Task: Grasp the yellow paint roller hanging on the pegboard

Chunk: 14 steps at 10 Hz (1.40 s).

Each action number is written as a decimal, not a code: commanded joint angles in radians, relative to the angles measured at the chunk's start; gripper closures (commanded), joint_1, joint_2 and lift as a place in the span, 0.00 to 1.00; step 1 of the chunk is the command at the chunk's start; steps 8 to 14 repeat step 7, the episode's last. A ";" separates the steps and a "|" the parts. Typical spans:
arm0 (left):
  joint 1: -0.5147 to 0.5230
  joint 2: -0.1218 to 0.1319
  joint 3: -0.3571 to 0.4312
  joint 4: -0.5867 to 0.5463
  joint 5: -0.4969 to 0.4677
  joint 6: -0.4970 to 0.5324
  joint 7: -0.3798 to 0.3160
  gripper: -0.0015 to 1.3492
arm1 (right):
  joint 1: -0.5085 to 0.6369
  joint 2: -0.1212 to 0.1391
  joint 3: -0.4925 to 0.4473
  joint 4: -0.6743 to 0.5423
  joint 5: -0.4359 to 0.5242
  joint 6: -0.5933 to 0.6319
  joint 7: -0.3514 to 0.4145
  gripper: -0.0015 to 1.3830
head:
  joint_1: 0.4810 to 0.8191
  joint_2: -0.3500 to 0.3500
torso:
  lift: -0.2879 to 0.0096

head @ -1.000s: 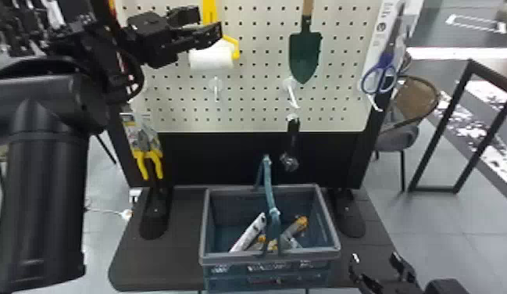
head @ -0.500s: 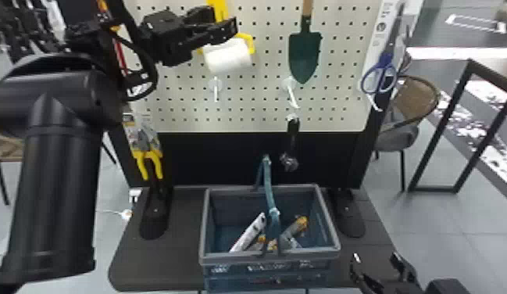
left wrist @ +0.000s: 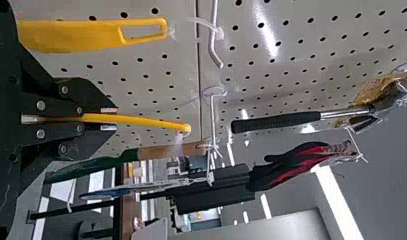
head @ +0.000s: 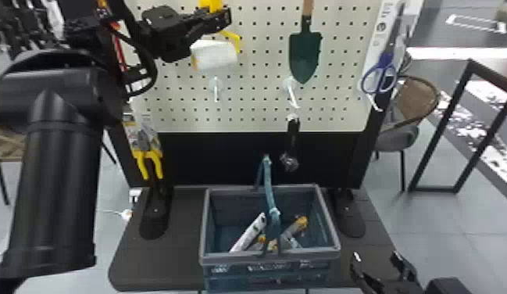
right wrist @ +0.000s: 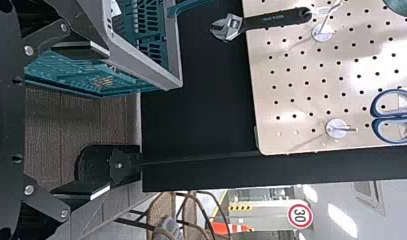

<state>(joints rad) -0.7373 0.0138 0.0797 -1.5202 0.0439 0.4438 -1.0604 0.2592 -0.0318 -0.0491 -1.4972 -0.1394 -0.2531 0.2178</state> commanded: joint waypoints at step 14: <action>0.010 -0.008 0.011 0.000 0.014 -0.005 0.002 0.85 | -0.005 0.000 0.000 0.005 0.000 -0.002 0.000 0.25 | 0.20 0.50 | 0.63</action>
